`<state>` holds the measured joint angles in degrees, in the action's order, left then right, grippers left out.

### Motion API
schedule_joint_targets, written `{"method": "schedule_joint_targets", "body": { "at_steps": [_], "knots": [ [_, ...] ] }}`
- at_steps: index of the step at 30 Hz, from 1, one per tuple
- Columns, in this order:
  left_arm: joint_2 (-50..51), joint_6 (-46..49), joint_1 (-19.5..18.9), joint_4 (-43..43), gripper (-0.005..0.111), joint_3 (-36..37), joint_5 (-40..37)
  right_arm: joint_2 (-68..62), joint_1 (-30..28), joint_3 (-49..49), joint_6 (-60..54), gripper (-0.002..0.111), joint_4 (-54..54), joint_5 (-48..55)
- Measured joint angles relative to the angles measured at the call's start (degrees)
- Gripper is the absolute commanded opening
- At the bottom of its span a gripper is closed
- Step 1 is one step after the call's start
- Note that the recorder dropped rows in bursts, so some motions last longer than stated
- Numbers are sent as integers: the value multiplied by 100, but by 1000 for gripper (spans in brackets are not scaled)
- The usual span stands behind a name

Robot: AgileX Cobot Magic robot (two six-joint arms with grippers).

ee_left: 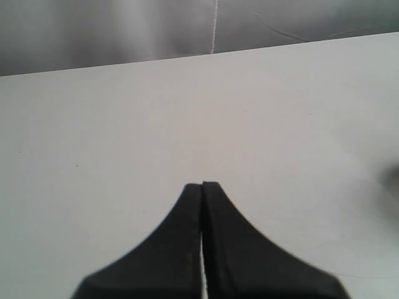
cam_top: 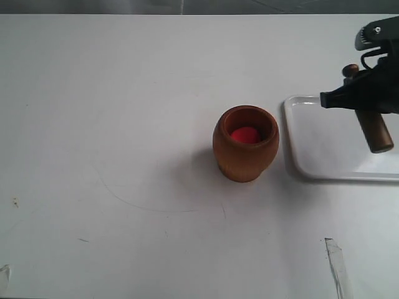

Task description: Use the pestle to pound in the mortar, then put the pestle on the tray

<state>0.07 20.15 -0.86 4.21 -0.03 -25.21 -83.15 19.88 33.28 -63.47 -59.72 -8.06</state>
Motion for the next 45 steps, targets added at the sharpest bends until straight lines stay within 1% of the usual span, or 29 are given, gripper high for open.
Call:
{"method": "schedule_joint_targets", "body": {
  "at_steps": [5,8,14,21,23,28,29,31,34,35,36,37,38,39,40,43,45],
  "knots": [
    [0,0,0,0,0,0,0,-1058,-216,980,0,0,0,994],
    [0,0,0,0,0,0,0,-1692,-216,1350,0,0,0,1164],
    [0,0,0,0,0,0,0,-2655,-216,1529,0,0,0,985],
    [0,0,0,0,0,0,0,-2847,-216,1652,0,1,0,752],
    [0,0,0,0,0,0,0,-2847,-216,1652,0,9,0,739],
    [0,0,0,0,0,0,0,-2860,-216,1652,0,40,0,765],
    [0,0,0,0,0,0,0,-2872,-216,1652,0,47,0,806],
    [0,0,0,0,0,0,0,-2872,-216,1652,12,52,0,806],
    [0,0,0,0,0,0,0,-2693,-216,1613,21,51,0,920],
    [0,0,0,0,0,0,0,-2500,-216,1587,21,50,0,936],
    [0,0,0,0,0,0,0,-2243,-216,1587,21,45,0,936],
    [0,0,0,0,0,0,0,-1922,-216,1587,21,37,0,924],
    [0,0,0,0,0,0,0,-1565,-216,1587,21,24,0,924],
    [0,0,0,0,0,0,0,-1133,-216,1587,21,14,0,938],
    [0,0,0,0,0,0,0,-803,-216,1587,21,1,0,995],
    [0,0,0,0,0,0,0,377,-148,1587,9,0,0,1331],
    [0,0,0,0,0,0,0,1176,109,1499,0,0,0,1403]
  ]
}}
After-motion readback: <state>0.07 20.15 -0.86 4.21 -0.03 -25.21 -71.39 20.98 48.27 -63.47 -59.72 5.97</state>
